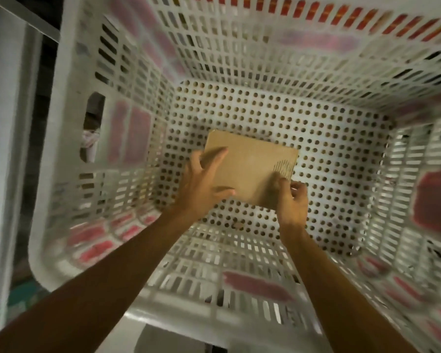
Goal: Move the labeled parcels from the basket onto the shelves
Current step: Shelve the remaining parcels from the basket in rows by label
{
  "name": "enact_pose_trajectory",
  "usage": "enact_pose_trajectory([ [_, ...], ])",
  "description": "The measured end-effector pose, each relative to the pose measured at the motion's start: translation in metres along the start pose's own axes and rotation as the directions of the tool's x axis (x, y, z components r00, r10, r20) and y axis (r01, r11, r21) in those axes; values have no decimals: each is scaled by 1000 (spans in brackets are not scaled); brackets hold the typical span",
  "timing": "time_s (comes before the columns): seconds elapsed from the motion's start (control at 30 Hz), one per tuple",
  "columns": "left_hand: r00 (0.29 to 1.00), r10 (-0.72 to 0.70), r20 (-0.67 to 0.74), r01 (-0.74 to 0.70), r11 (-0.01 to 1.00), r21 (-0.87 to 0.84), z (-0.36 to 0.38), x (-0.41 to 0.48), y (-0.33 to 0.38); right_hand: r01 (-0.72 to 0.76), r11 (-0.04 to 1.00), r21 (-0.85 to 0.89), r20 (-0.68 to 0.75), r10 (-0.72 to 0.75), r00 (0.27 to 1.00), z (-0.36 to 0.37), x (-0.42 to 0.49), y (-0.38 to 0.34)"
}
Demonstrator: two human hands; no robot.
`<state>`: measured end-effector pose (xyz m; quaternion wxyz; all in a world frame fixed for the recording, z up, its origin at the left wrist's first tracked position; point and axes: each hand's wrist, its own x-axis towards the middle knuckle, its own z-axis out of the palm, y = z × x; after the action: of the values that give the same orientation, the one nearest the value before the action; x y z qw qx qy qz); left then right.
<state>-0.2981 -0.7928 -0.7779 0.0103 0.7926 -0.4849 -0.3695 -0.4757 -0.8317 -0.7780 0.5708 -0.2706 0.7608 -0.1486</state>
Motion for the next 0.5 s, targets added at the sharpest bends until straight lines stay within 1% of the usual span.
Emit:
enact_pose_trajectory([
  [0.07,999,-23,34,27,991,-133,3,0,-3,-84,996,8,-7,84,996,-9,7,-1],
  [0.13,993,-37,113,69,954,-293,3,9,-7,-141,990,-16,3,141,990,-13,17,-3],
  [0.17,985,-46,164,100,934,-344,2,14,-10,-193,981,17,10,192,981,-13,22,-4],
  [0.23,965,-79,250,176,902,-394,-1,21,-12,-322,941,108,36,320,947,-13,31,-8],
  [0.3,954,-74,292,205,868,-452,-3,23,-11,-406,904,136,48,403,914,-13,37,-11],
  [0.4,952,-29,305,195,823,-533,-3,21,-11,-449,888,102,86,442,893,-9,38,-16],
  [0.5,948,15,317,162,836,-524,-3,19,-14,-482,874,67,98,475,874,-7,33,-17],
])
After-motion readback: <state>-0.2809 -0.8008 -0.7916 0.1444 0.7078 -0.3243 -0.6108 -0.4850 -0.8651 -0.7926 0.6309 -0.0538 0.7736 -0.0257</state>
